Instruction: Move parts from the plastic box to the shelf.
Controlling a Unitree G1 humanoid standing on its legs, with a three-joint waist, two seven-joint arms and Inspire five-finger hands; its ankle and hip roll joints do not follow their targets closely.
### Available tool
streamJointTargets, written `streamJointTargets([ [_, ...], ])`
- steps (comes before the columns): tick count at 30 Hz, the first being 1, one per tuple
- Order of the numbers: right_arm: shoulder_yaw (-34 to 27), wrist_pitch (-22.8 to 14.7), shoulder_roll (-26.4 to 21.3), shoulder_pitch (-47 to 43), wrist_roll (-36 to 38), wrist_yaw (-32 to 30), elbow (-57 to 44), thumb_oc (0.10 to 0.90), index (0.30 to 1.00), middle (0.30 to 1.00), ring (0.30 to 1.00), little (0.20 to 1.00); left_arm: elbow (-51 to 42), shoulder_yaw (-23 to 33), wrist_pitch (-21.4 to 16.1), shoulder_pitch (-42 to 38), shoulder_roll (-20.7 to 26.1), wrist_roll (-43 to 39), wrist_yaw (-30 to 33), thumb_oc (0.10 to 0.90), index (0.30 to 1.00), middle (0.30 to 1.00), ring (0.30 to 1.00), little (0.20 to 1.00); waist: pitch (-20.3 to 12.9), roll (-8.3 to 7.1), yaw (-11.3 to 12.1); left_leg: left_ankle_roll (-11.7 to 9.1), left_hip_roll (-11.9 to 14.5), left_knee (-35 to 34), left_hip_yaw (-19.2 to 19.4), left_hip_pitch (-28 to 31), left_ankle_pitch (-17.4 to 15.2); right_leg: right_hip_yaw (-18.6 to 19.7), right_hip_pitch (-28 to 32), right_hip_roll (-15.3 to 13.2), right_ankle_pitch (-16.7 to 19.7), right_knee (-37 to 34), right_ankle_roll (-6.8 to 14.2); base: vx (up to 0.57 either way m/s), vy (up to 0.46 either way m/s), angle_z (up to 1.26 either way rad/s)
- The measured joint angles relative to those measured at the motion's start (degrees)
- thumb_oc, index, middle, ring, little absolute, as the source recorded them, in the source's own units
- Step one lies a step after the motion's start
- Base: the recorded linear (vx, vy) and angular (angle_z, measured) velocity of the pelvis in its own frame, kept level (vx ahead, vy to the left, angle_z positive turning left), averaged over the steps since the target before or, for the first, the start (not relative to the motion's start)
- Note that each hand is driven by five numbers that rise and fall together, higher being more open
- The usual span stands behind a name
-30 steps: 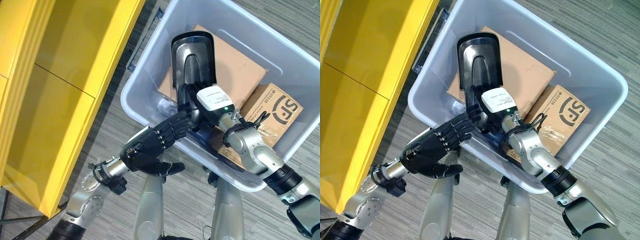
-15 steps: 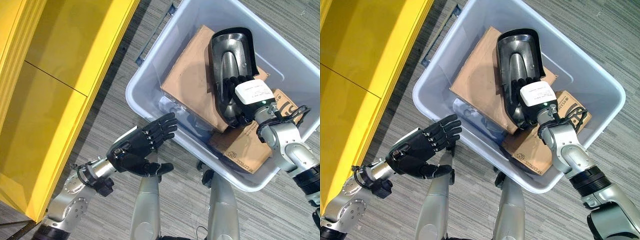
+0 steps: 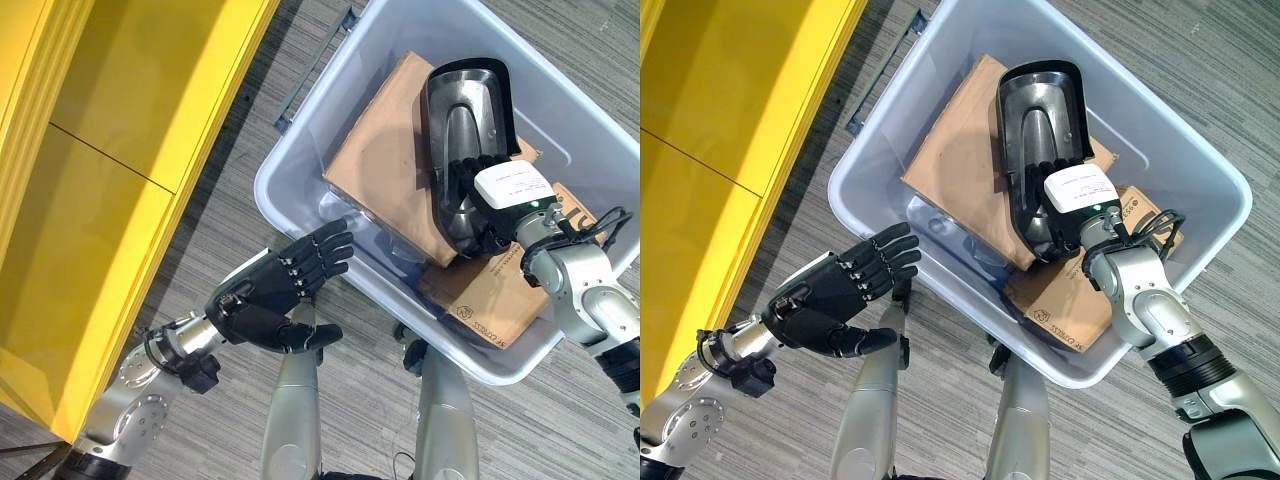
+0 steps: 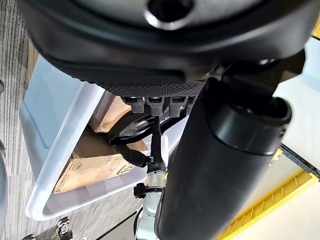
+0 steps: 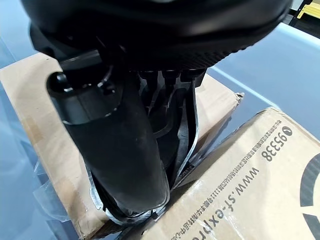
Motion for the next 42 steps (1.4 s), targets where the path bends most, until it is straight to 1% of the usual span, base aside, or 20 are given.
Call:
streamJointTargets([
  [3,-0.10,0.11,0.00,0.00,1.49,-0.03,-0.75,0.900,1.000,1.000,1.000,1.000,-0.02,0.01,0.00,0.04,-0.01,-0.02,0.01,0.900,1.000,1.000,1.000,1.000,0.00,0.00,-0.15,0.01,0.05,-0.02,0.08,0.02,-0.03,0.08,0.00,0.07,0.03,-0.19,0.01,0.00,0.011,-0.01],
  [4,-1.02,1.60,0.02,1.23,4.81,-0.11,-5.26,0.900,1.000,1.000,1.000,1.000,-0.53,0.15,0.00,0.37,-0.17,-0.02,0.04,0.900,1.000,1.000,1.000,1.000,0.00,0.01,-0.42,0.09,0.15,-0.04,0.31,0.01,-0.13,0.26,0.00,0.24,0.25,-0.57,0.06,-0.01,0.054,-0.12],
  [6,-4.35,2.23,0.11,4.91,5.64,-2.32,-17.58,0.900,1.000,1.000,1.000,1.000,-1.72,0.54,0.02,0.51,-0.59,-0.02,0.29,0.900,1.000,1.000,1.000,1.000,0.00,0.01,-1.89,0.47,0.10,0.06,1.66,0.52,-0.57,1.55,0.00,0.29,0.73,-1.17,0.36,-0.01,0.104,-0.19],
  [9,-8.14,2.32,0.37,9.36,5.56,-3.27,-27.01,0.900,1.000,1.000,1.000,1.000,-2.64,0.54,-0.02,0.58,-1.14,-0.03,1.46,0.900,1.000,1.000,1.000,1.000,0.00,0.01,-2.70,0.73,0.10,0.11,2.86,1.17,-0.92,2.67,-0.05,0.33,0.84,-1.28,0.50,-0.01,0.089,-0.14],
  [11,-8.81,2.08,0.45,10.86,5.58,-4.65,-29.52,0.900,1.000,1.000,1.000,1.000,-2.76,0.55,-0.04,0.73,-1.12,-0.04,2.00,0.900,1.000,1.000,1.000,1.000,-0.01,0.05,-3.13,0.87,0.09,0.25,3.12,1.32,-1.13,2.95,-0.05,0.33,0.85,-1.31,0.53,-0.01,0.051,-0.07],
  [13,-8.77,1.60,0.66,11.09,5.74,-7.14,-29.25,0.900,1.000,1.000,1.000,1.000,-2.82,0.44,-0.04,0.59,-1.17,-0.05,2.30,0.900,1.000,1.000,1.000,1.000,-0.01,0.05,-4.00,0.85,0.14,0.30,3.13,1.28,-1.20,2.97,-0.06,0.40,0.84,-1.31,0.54,0.00,0.041,-0.02],
  [15,-8.83,2.49,0.71,11.35,7.30,-9.54,-28.27,0.900,1.000,1.000,1.000,1.000,-2.88,-0.15,0.06,0.56,-1.21,-0.04,2.28,0.900,1.000,1.000,1.000,1.000,-0.02,0.07,-4.20,0.83,0.22,0.31,3.19,1.33,-1.24,3.05,-0.09,0.47,0.83,-1.30,0.53,0.00,0.050,-0.03],
  [16,-8.87,2.49,1.02,11.30,8.10,-12.39,-27.02,0.900,1.000,1.000,1.000,1.000,-3.09,-1.32,0.33,0.42,-1.22,0.07,2.27,0.900,1.000,1.000,1.000,1.000,-0.02,0.07,-4.30,0.83,0.26,0.30,3.45,1.33,-1.29,3.33,-0.30,0.51,0.84,-1.31,0.52,0.00,0.084,-0.07],
  [19,-9.15,2.08,2.97,11.06,9.49,-16.94,-26.57,0.900,1.000,1.000,1.000,1.000,-3.20,-4.05,1.33,0.03,-1.26,0.14,2.18,0.900,1.000,1.000,1.000,1.000,-0.01,0.09,-4.16,0.96,0.24,0.32,4.45,1.40,-1.53,4.18,-0.72,0.51,0.98,-1.40,0.67,0.01,0.052,-0.10],
  [22,-9.19,1.16,3.11,11.09,10.39,-19.40,-26.55,0.900,1.000,1.000,1.000,1.000,-3.23,-4.05,1.35,-0.03,-1.26,0.13,2.21,0.900,1.000,1.000,1.000,1.000,-0.01,0.15,-4.19,0.93,0.23,0.33,4.65,1.62,-1.73,4.39,-0.66,0.55,0.99,-1.48,0.70,0.00,0.019,-0.04],
  [25,-9.21,0.06,4.81,11.07,12.68,-21.11,-26.17,0.900,1.000,1.000,1.000,1.000,-3.22,-4.00,1.30,-0.02,-1.27,0.13,2.31,0.900,1.000,1.000,1.000,1.000,-0.03,0.38,-4.05,0.97,0.24,0.32,4.69,1.81,-1.80,4.40,-0.55,0.55,0.93,-1.42,0.69,0.00,0.000,0.00],
  [26,-9.17,-0.42,5.61,11.06,14.22,-21.87,-25.90,0.900,1.000,1.000,1.000,1.000,-3.20,-4.02,1.25,-0.02,-1.27,0.13,2.30,0.900,1.000,1.000,1.000,1.000,-0.03,0.43,-4.04,0.98,0.23,0.32,4.72,1.86,-1.80,4.42,-0.52,0.55,0.92,-1.42,0.69,0.00,0.000,0.00],
  [27,-8.80,-1.71,8.14,10.91,17.33,-23.95,-24.14,0.900,1.000,1.000,1.000,1.000,-3.20,-4.24,1.15,-0.16,-1.27,0.12,2.20,0.900,1.000,1.000,1.000,1.000,-0.04,0.48,-4.01,0.98,0.22,0.32,4.89,2.06,-1.80,4.56,-0.43,0.54,0.91,-1.41,0.70,0.01,0.032,-0.02],
  [29,-8.32,-2.58,10.25,10.65,21.78,-25.91,-22.12,0.900,1.000,1.000,1.000,1.000,-3.14,-4.96,1.28,-0.78,-1.32,0.01,1.80,0.900,1.000,1.000,1.000,1.000,-0.03,0.71,-3.98,0.98,0.14,0.32,4.97,2.15,-1.79,4.67,-0.45,0.46,0.91,-1.31,0.70,0.01,0.046,-0.02],
  [31,-6.38,-3.67,13.82,8.52,27.22,-28.24,-17.87,0.900,1.000,1.000,1.000,1.000,-3.10,-6.08,2.37,-1.77,-1.84,0.05,-0.07,0.900,1.000,1.000,1.000,1.000,-0.02,0.78,-3.92,0.98,0.05,0.21,5.48,2.67,-1.79,5.18,-0.46,0.38,0.88,-1.05,0.76,0.02,0.048,-0.07],
  [32,-5.06,-4.68,16.04,6.85,30.05,-28.68,-14.83,0.900,1.000,1.000,1.000,1.000,-3.02,-7.08,2.75,-2.07,-2.64,0.11,-0.62,0.900,1.000,1.000,1.000,1.000,-0.04,1.07,-3.94,0.98,-0.02,-0.07,5.91,3.15,-1.80,5.64,-0.44,0.35,0.87,-0.97,0.81,0.02,0.035,-0.08],
  [33,-3.95,-5.57,17.07,5.92,32.27,-28.73,-12.86,0.900,1.000,1.000,1.000,1.000,-3.02,-8.59,2.92,-2.56,-3.35,0.24,-0.98,0.900,1.000,1.000,1.000,1.000,-0.06,2.05,-3.89,0.99,-0.09,-0.08,5.94,3.15,-1.81,5.71,-0.44,0.28,0.87,-0.96,0.85,0.02,0.030,-0.05],
  [35,-1.93,-7.08,17.68,5.79,34.91,-28.75,-11.46,0.900,1.000,1.000,1.000,1.000,-2.84,-9.91,3.27,-2.59,-4.85,0.63,-1.70,0.900,1.000,1.000,1.000,1.000,-0.03,3.12,-3.69,1.00,-0.09,-0.14,5.92,3.15,-1.79,5.70,-0.51,0.29,0.87,-0.88,0.86,0.00,0.000,0.00],
  [39,0.40,-8.93,20.13,5.69,39.40,-28.42,-10.06,0.900,1.000,1.000,1.000,1.000,-0.93,-11.19,3.28,-3.45,-5.36,0.82,-1.70,0.900,1.000,1.000,1.000,1.000,-0.03,3.24,-3.78,0.89,0.04,-0.60,5.94,3.39,-1.62,5.71,-0.75,0.41,0.66,-0.42,0.65,0.01,0.028,0.00],
  [42,0.38,-9.02,20.93,5.66,40.84,-28.68,-9.87,0.900,1.000,1.000,1.000,1.000,0.01,-11.33,3.25,-3.49,-5.38,1.16,-1.70,0.900,1.000,1.000,1.000,1.000,-0.03,3.33,-3.67,0.90,-0.15,-1.03,6.03,3.71,-1.39,5.81,-0.76,0.23,0.48,-0.17,0.72,0.02,0.046,0.02],
])
